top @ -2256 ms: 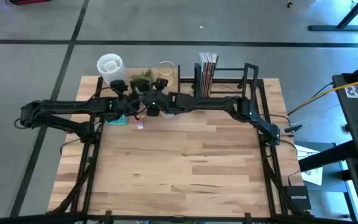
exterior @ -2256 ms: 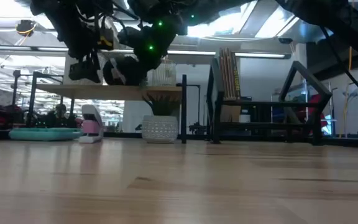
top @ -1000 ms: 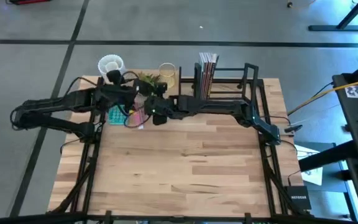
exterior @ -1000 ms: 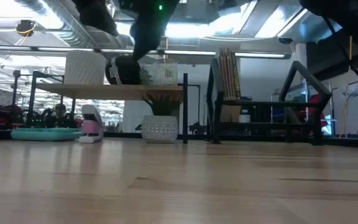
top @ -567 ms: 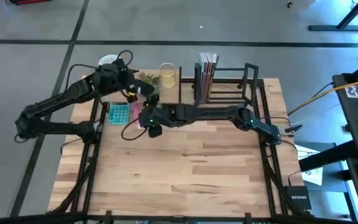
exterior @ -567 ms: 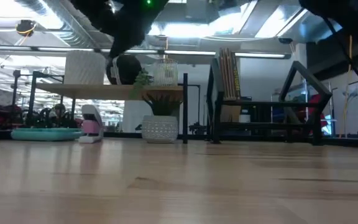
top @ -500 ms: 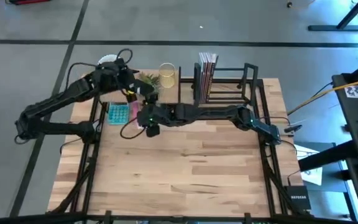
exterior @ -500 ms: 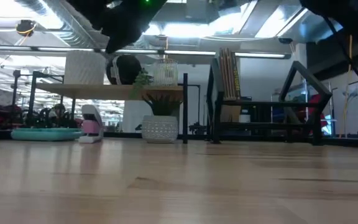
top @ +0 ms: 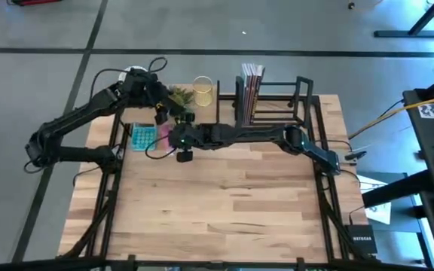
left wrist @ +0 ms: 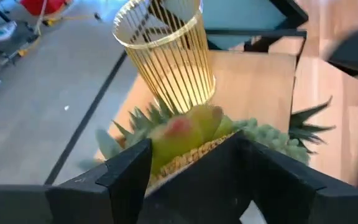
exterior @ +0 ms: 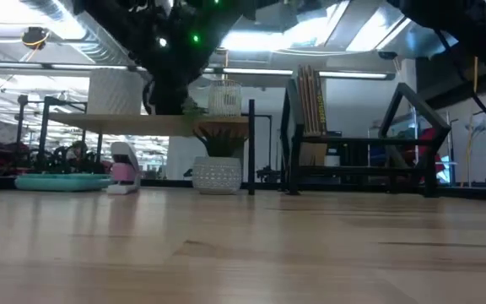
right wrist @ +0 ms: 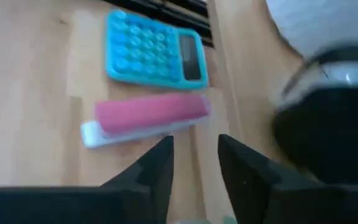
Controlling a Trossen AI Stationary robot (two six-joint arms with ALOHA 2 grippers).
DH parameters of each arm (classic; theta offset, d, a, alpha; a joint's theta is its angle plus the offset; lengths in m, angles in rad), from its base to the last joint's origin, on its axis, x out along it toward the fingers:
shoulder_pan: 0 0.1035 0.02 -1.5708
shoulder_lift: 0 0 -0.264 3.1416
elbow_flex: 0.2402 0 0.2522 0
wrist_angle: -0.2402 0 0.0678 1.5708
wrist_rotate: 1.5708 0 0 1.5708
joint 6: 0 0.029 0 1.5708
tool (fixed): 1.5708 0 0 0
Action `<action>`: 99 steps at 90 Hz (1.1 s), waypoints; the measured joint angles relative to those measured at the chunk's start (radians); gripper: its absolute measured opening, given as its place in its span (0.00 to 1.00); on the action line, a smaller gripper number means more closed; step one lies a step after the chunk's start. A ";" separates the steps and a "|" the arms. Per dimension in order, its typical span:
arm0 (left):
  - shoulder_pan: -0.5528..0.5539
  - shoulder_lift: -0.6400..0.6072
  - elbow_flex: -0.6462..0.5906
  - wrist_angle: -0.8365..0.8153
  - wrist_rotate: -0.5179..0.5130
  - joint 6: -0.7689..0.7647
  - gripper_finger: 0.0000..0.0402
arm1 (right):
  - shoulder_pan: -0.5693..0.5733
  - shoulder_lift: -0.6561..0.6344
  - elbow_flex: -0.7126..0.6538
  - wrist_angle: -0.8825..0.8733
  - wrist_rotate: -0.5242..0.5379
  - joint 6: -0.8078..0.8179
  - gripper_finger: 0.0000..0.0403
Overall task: Stock shelves
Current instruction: Put the black plant vase on the shelf
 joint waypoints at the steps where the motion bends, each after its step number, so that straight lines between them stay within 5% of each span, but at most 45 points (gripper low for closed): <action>1: -0.001 -0.002 0.000 -0.004 0.000 -0.002 0.59 | -0.002 0.000 -0.002 0.000 0.001 0.002 0.24; 64: -0.078 -0.146 -0.004 -0.173 -0.023 -0.074 0.59 | -0.003 0.000 -0.007 0.031 0.088 0.020 0.16; 99: -0.104 -0.133 -0.014 0.094 -0.146 -0.057 0.59 | -0.001 0.000 -0.007 0.034 0.075 0.023 0.16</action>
